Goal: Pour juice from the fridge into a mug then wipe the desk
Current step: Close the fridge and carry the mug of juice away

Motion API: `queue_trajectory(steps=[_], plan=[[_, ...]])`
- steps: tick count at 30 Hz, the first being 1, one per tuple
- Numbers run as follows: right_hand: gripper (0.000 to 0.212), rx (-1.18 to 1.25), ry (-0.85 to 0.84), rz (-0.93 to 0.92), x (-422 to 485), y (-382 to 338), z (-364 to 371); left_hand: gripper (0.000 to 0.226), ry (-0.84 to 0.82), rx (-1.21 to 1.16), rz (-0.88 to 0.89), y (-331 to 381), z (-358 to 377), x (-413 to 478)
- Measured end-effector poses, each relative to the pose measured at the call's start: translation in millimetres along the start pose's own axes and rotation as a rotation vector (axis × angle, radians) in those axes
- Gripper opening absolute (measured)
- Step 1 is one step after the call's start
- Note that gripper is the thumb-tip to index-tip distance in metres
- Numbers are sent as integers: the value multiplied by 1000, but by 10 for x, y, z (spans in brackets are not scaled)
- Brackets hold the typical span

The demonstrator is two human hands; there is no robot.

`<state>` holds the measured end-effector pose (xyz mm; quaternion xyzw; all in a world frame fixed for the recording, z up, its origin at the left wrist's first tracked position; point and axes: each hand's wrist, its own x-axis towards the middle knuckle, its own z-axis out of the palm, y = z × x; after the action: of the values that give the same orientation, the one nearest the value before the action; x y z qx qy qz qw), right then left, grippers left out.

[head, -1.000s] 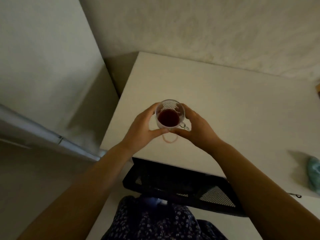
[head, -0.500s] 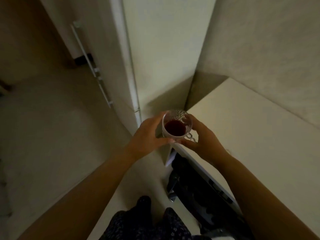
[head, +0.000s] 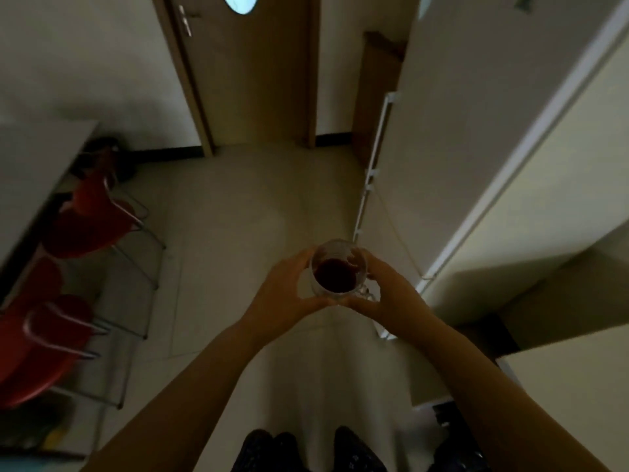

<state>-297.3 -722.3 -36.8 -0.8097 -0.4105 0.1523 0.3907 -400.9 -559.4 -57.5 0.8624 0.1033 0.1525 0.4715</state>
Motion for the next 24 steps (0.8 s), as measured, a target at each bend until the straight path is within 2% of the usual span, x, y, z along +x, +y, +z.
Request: queue_trajectory(steps=[5,12,18,24], plan=[[57,41,-144,-110,890,-438,727,75,156,44,-102,-756,-853,-30],[58,60,-401,-235,1948,-980,1685,87,347,145,-276,-1533,-1806,-196],[57,70,-603,-364,2917,-1345,2365,71,525,158,-400,-2024,-2466,-138],[54,98,-833,-480,3901,-1786,3081,70,710,234,-534,-2487,-3171,2]])
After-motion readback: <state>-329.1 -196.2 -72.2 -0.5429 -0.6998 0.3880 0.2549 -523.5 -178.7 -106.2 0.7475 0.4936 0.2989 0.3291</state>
